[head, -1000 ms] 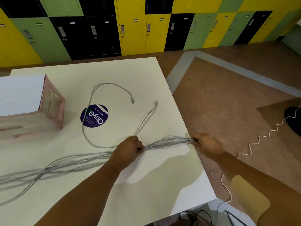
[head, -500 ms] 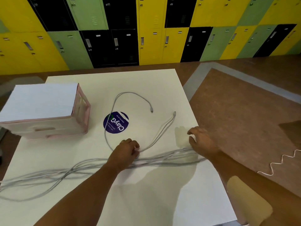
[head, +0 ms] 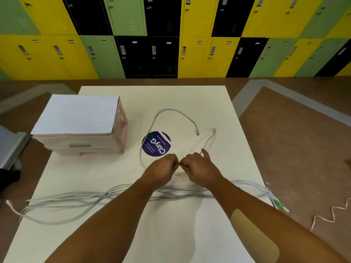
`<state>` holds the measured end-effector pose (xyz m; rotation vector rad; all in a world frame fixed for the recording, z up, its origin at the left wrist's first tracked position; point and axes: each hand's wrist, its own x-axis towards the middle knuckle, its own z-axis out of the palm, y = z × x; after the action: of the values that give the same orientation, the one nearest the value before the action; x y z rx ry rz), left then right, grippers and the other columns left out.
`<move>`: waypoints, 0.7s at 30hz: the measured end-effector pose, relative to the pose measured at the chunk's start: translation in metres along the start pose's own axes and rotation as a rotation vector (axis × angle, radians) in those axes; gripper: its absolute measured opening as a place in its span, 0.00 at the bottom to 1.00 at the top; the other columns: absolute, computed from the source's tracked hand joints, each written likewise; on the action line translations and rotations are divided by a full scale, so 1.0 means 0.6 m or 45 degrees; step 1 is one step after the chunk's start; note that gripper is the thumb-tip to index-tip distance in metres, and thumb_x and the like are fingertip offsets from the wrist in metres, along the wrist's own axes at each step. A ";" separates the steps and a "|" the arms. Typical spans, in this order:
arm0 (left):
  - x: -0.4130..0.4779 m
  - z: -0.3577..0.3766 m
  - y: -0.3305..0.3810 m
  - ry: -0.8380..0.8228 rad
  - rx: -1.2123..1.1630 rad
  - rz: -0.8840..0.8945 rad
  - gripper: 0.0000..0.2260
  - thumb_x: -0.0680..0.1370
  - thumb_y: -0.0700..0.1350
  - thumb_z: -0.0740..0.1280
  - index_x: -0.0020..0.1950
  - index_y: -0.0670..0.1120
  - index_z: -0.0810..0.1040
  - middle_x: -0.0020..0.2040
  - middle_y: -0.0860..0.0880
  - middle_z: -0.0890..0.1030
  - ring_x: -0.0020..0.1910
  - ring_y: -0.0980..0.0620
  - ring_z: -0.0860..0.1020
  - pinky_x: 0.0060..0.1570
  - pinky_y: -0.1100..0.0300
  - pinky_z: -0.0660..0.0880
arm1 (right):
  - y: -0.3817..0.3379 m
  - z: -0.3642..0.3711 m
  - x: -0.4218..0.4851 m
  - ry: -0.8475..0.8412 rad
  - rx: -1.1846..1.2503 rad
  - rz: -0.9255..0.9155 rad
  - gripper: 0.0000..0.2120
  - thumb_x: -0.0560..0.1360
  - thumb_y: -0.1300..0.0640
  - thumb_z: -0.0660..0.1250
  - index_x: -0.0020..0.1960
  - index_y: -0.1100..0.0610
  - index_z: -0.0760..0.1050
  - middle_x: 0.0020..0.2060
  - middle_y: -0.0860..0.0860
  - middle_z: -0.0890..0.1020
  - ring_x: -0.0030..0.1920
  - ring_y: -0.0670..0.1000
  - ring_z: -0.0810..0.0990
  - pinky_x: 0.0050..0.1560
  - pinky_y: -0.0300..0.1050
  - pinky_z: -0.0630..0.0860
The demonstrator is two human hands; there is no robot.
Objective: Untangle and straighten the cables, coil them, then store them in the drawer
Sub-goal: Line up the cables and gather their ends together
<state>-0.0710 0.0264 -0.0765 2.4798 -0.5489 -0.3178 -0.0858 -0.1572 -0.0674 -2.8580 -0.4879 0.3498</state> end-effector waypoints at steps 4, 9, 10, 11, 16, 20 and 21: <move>-0.010 -0.023 -0.023 0.028 0.039 -0.036 0.07 0.81 0.52 0.64 0.51 0.49 0.77 0.43 0.53 0.81 0.39 0.53 0.78 0.39 0.57 0.76 | 0.014 -0.008 0.006 0.111 -0.004 0.037 0.10 0.83 0.53 0.57 0.55 0.50 0.77 0.49 0.47 0.80 0.53 0.52 0.77 0.71 0.54 0.60; -0.037 -0.062 -0.076 0.055 0.139 0.032 0.08 0.81 0.50 0.64 0.50 0.48 0.80 0.44 0.51 0.83 0.42 0.50 0.80 0.43 0.55 0.76 | 0.087 -0.019 -0.013 0.228 0.037 0.168 0.07 0.80 0.57 0.60 0.49 0.51 0.77 0.44 0.47 0.81 0.47 0.53 0.79 0.66 0.54 0.65; -0.042 -0.067 -0.085 0.076 0.137 0.050 0.08 0.81 0.49 0.64 0.50 0.47 0.81 0.45 0.51 0.84 0.43 0.49 0.80 0.45 0.55 0.76 | 0.100 -0.022 -0.021 0.234 0.042 0.209 0.07 0.80 0.58 0.60 0.48 0.52 0.77 0.43 0.48 0.81 0.46 0.53 0.80 0.67 0.55 0.65; -0.047 -0.072 -0.093 0.098 0.125 0.058 0.08 0.80 0.48 0.65 0.51 0.47 0.82 0.46 0.51 0.84 0.44 0.50 0.81 0.46 0.56 0.76 | 0.110 -0.024 -0.028 0.233 0.041 0.246 0.07 0.80 0.58 0.60 0.48 0.52 0.76 0.43 0.48 0.81 0.45 0.53 0.79 0.68 0.57 0.65; -0.056 -0.080 -0.064 0.093 -0.174 -0.051 0.07 0.80 0.43 0.66 0.54 0.47 0.83 0.48 0.53 0.84 0.47 0.53 0.80 0.48 0.60 0.75 | 0.106 -0.029 -0.045 0.104 0.010 0.382 0.11 0.80 0.59 0.59 0.54 0.49 0.79 0.51 0.47 0.82 0.57 0.51 0.78 0.78 0.57 0.49; -0.049 -0.074 -0.029 0.093 -0.285 -0.049 0.07 0.79 0.44 0.68 0.55 0.49 0.85 0.49 0.55 0.85 0.44 0.61 0.78 0.47 0.68 0.73 | 0.033 -0.029 -0.014 0.154 0.187 0.215 0.17 0.78 0.62 0.60 0.64 0.52 0.79 0.60 0.49 0.82 0.64 0.52 0.76 0.76 0.54 0.54; -0.048 -0.074 -0.025 0.109 -0.306 -0.052 0.07 0.79 0.44 0.68 0.55 0.49 0.85 0.48 0.56 0.85 0.41 0.64 0.77 0.45 0.72 0.70 | 0.008 -0.032 -0.004 0.186 0.244 0.148 0.17 0.78 0.61 0.60 0.63 0.53 0.79 0.59 0.50 0.82 0.62 0.53 0.78 0.74 0.53 0.59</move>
<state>-0.0772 0.0721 -0.0464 2.2629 -0.3999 -0.2748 -0.0818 -0.1657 -0.0498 -2.7051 -0.2470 0.1931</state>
